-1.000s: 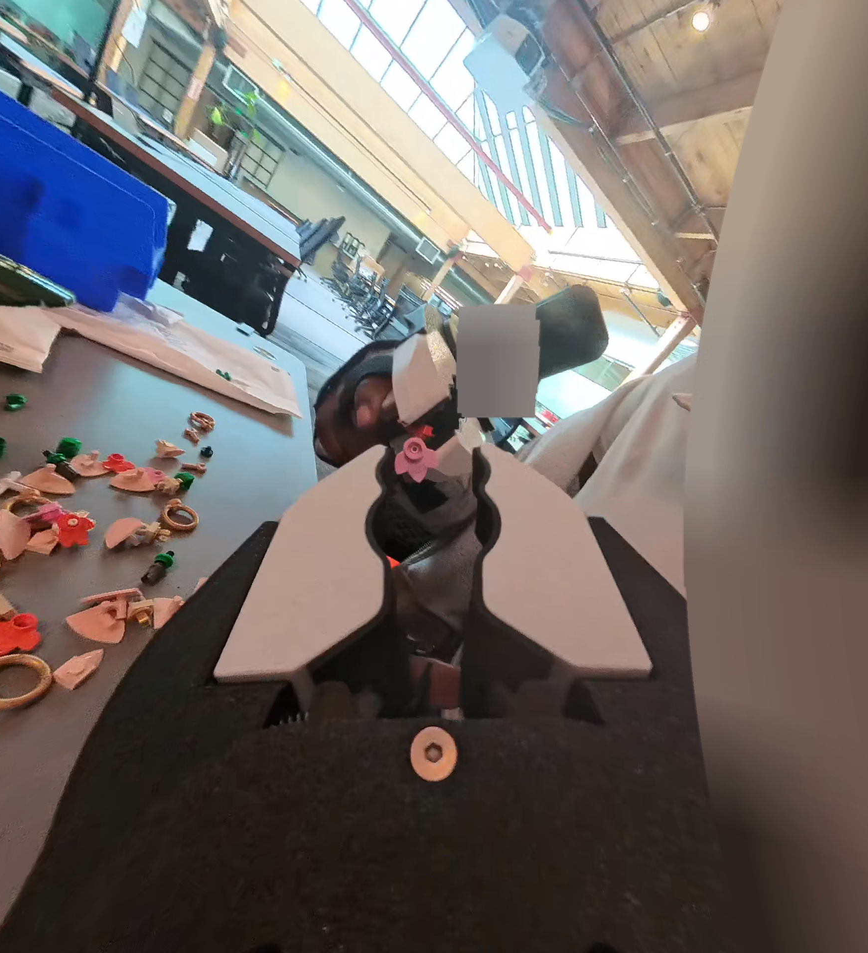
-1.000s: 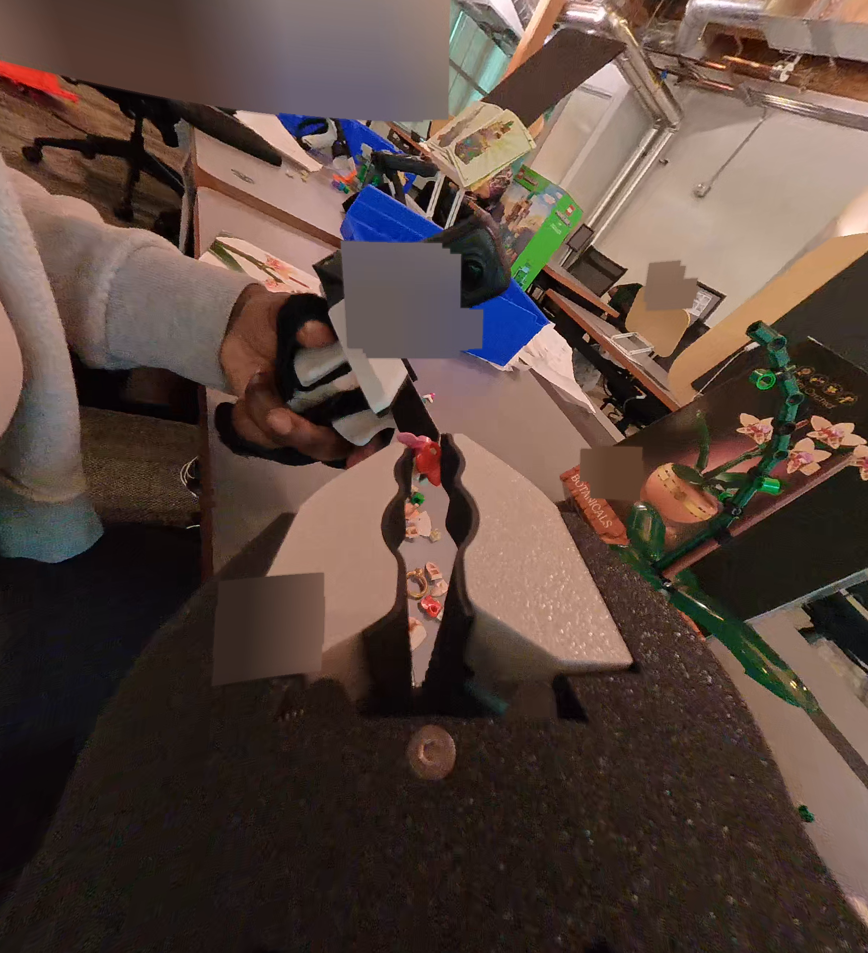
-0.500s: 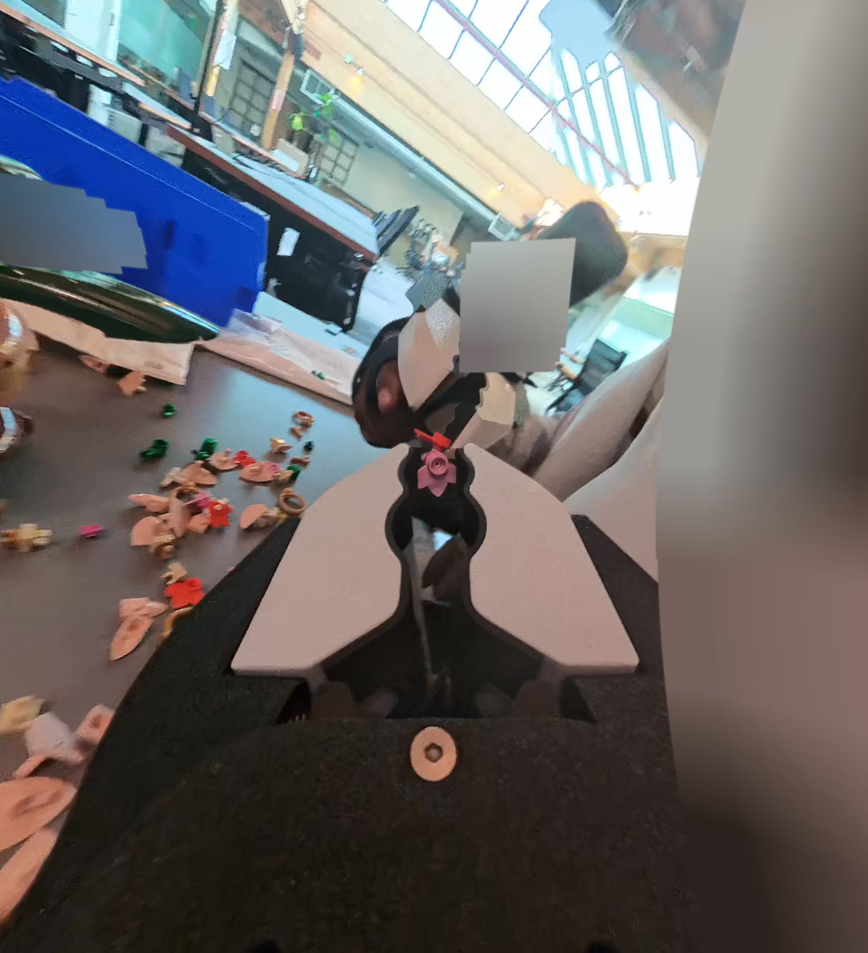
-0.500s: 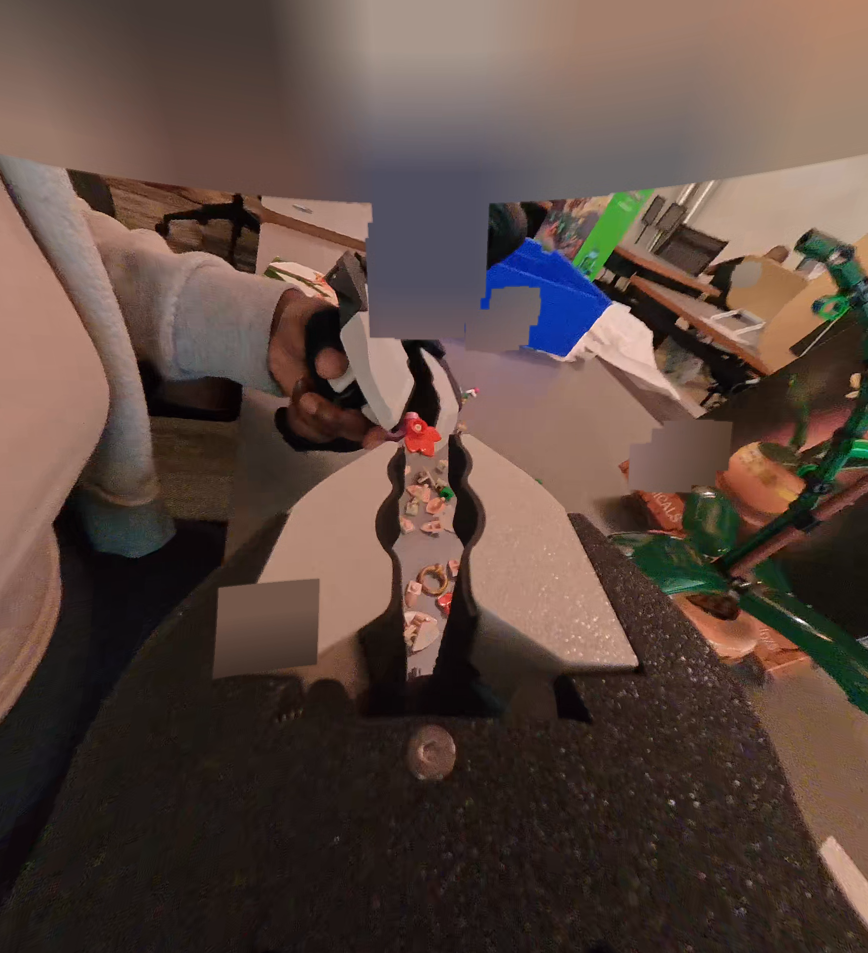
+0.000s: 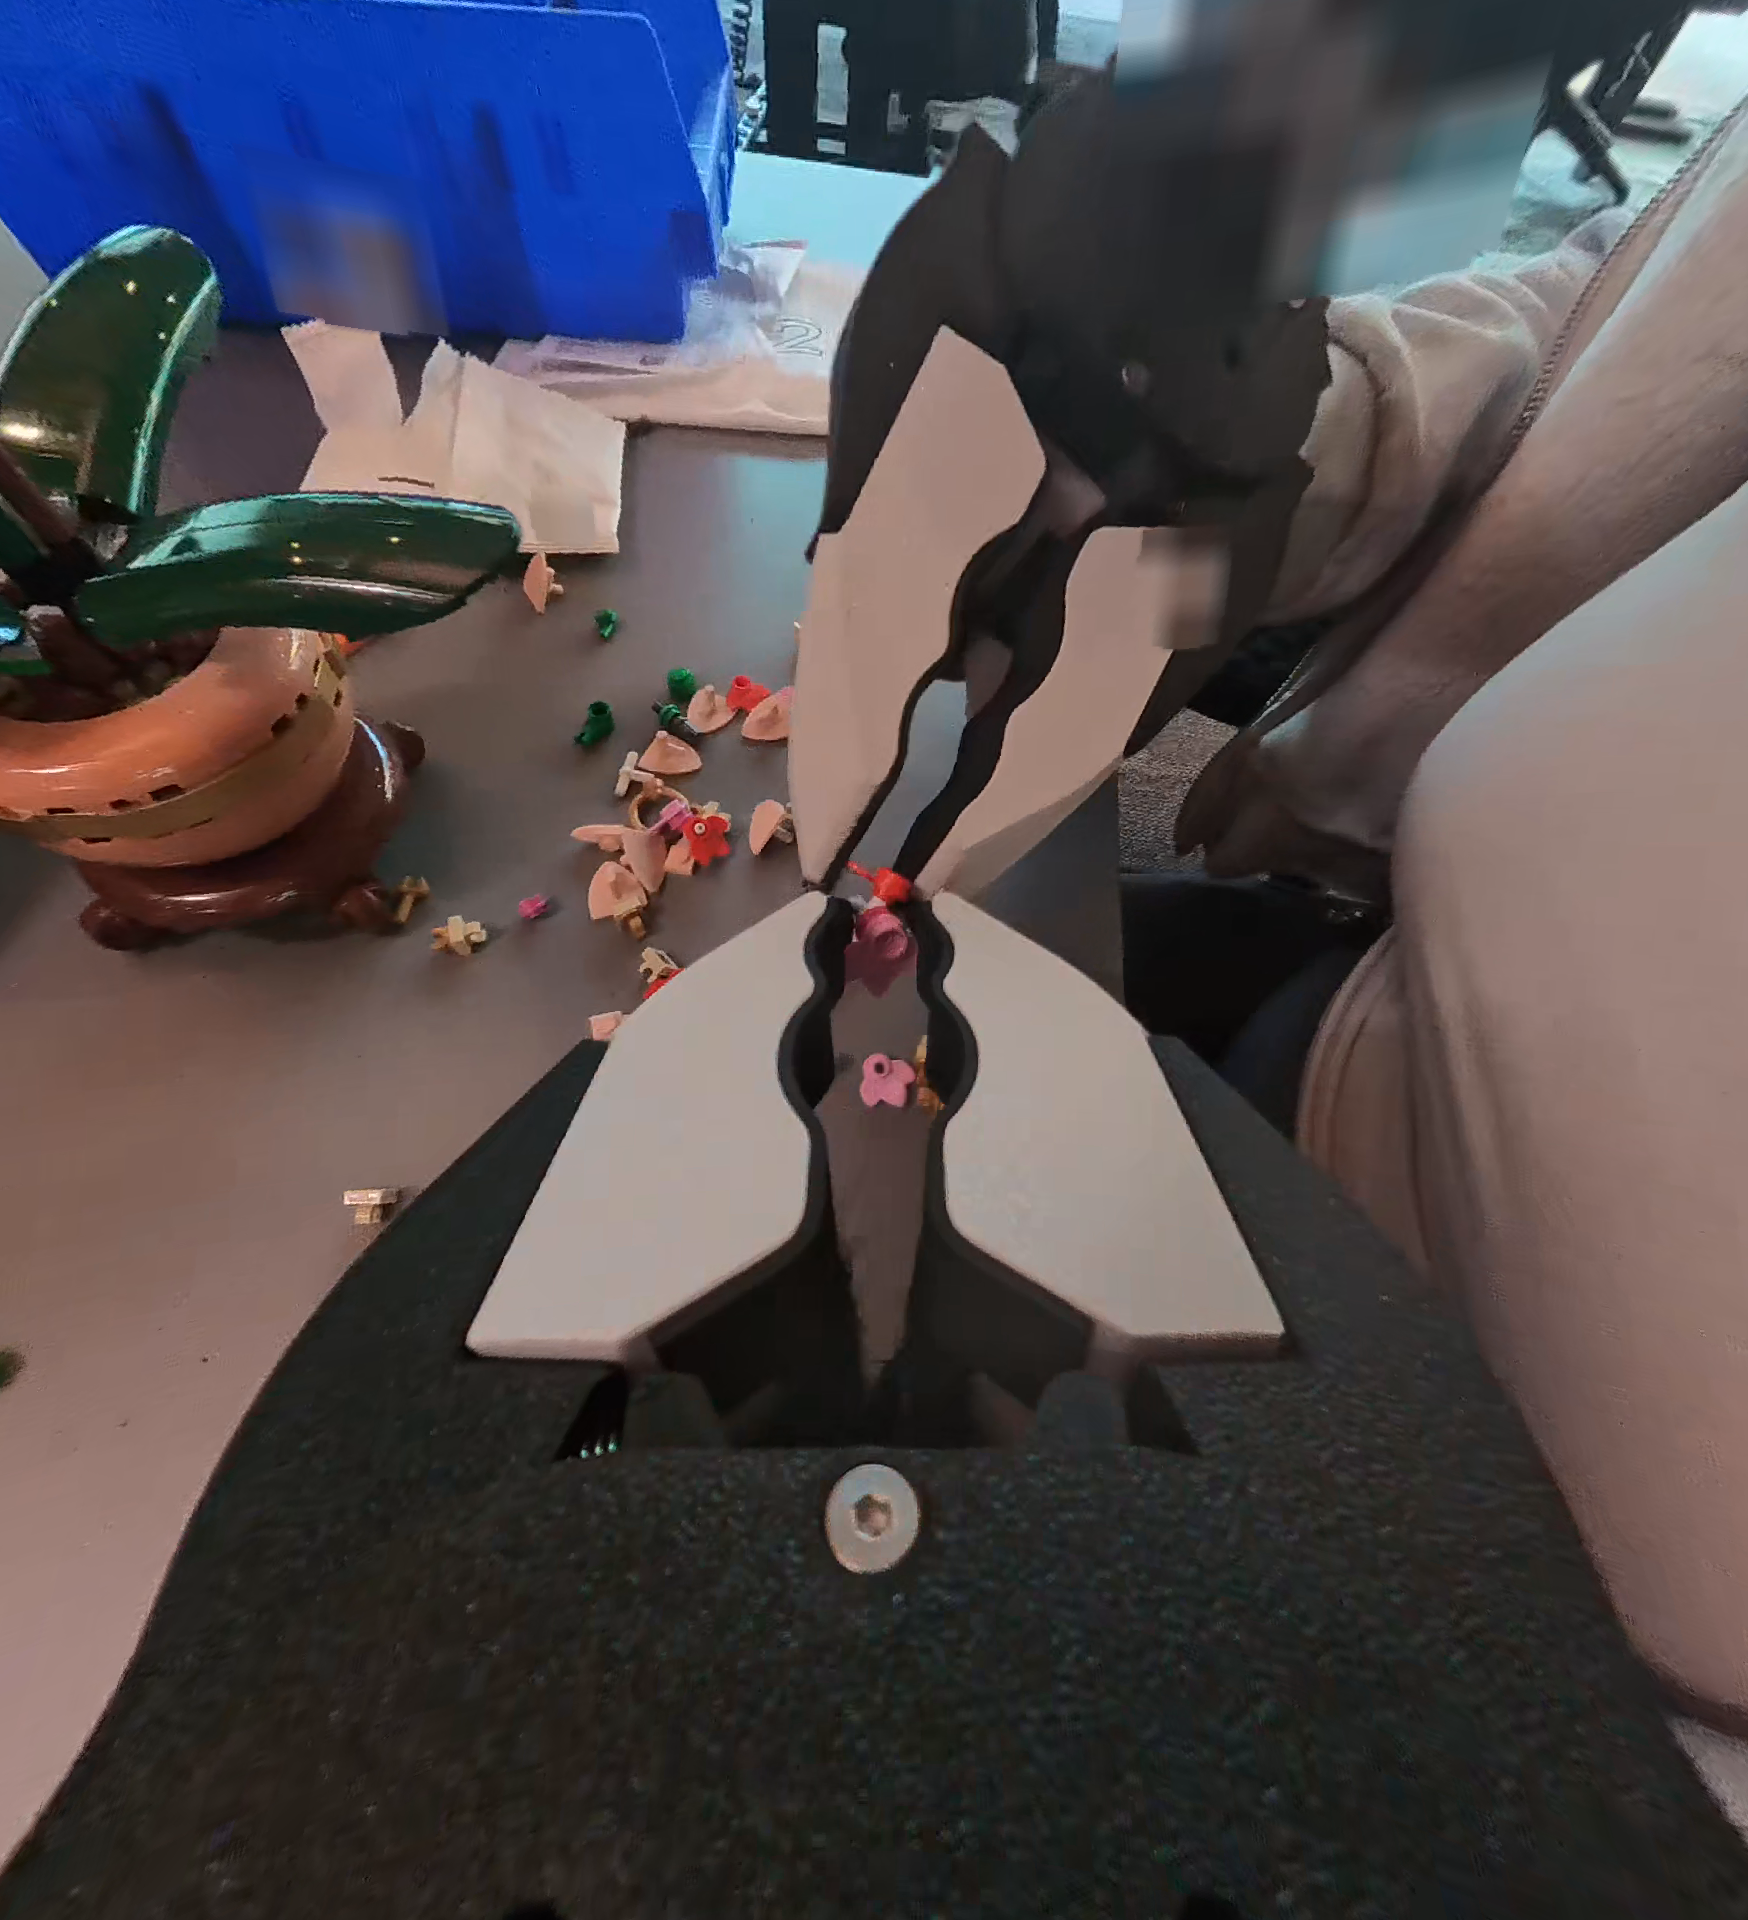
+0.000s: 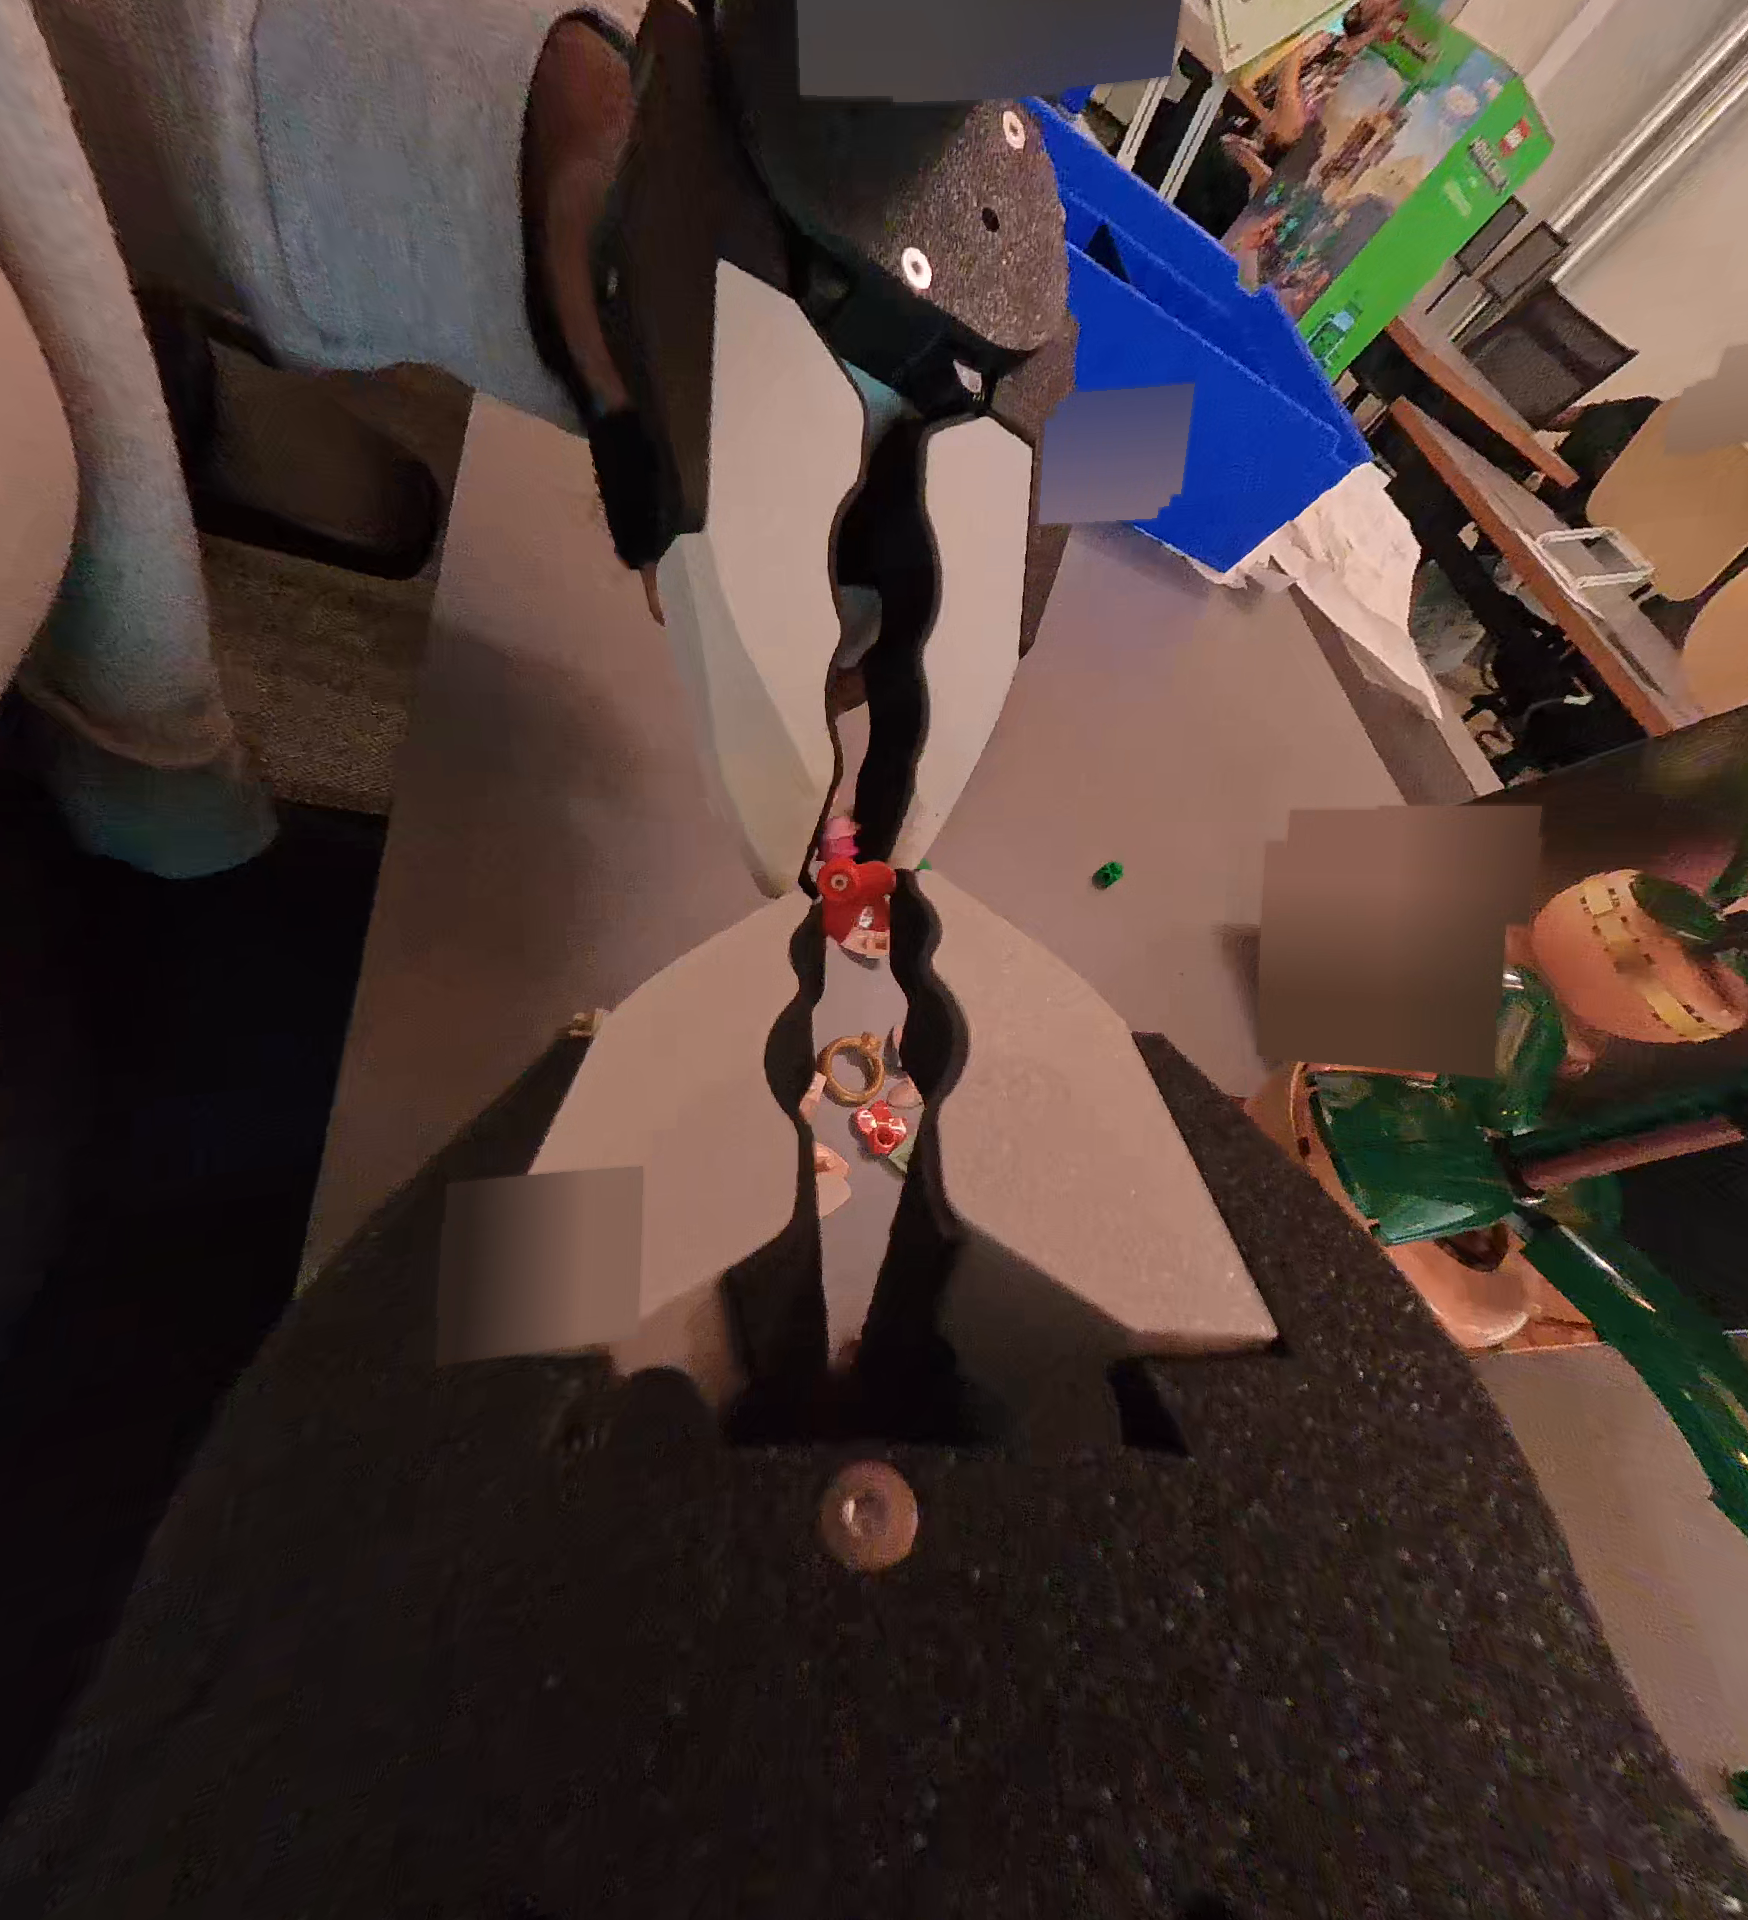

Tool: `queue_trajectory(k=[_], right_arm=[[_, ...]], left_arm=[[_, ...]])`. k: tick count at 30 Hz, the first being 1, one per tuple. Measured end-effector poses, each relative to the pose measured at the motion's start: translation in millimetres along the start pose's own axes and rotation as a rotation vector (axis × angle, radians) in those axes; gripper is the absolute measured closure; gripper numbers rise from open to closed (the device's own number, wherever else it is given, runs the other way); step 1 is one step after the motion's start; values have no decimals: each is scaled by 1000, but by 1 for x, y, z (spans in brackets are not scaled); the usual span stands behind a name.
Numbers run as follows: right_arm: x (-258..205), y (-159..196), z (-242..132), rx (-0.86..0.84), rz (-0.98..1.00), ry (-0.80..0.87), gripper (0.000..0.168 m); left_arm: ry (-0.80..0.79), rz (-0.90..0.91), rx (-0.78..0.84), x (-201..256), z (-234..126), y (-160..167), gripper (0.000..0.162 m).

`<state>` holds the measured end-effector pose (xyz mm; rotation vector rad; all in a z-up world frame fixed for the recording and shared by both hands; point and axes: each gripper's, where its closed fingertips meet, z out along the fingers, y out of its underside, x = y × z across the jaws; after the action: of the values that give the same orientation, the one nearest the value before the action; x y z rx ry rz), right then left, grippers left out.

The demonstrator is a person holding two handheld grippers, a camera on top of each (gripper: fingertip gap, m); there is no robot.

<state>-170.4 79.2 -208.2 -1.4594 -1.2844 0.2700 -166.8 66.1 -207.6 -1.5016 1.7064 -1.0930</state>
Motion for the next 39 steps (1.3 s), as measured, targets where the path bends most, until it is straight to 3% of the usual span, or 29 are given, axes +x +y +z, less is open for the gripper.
queue_trajectory(k=[6,14,16,17,18,20,22,24,26,27,30,35,39], right_arm=[[5,-4,-1,101,47,64,158],[6,-18,-6,345,431,32,159],[10,-24,-10,437,573,27,168],[25,-41,-28,639,683,43,168],[43,-45,-42,735,799,65,168],[56,-24,-38,572,757,184,168],[43,-8,-26,441,756,135,168],[35,7,-22,327,711,137,168],[17,18,-13,199,795,1,160],[8,15,-10,192,883,-81,149],[2,4,-5,270,1001,-191,149],[2,-4,-7,295,907,-253,163],[1,-7,-5,259,826,-236,160]], left_arm=[[10,-47,52,-4,-3,-4,152],[60,-172,162,0,-11,-14,153],[62,-195,170,-1,-11,-14,155],[-10,-179,80,-11,-5,5,154],[-73,-174,-10,-20,0,27,154],[1,-288,68,-12,3,27,154],[-110,-209,29,-25,-2,29,154],[-124,-161,42,-28,-3,25,154],[-154,-56,70,-28,-2,20,154],[-194,74,82,-27,-2,16,154],[-228,377,147,-12,2,-2,154],[-229,490,159,-12,3,-9,154],[-242,571,103,-14,2,-7,154]])
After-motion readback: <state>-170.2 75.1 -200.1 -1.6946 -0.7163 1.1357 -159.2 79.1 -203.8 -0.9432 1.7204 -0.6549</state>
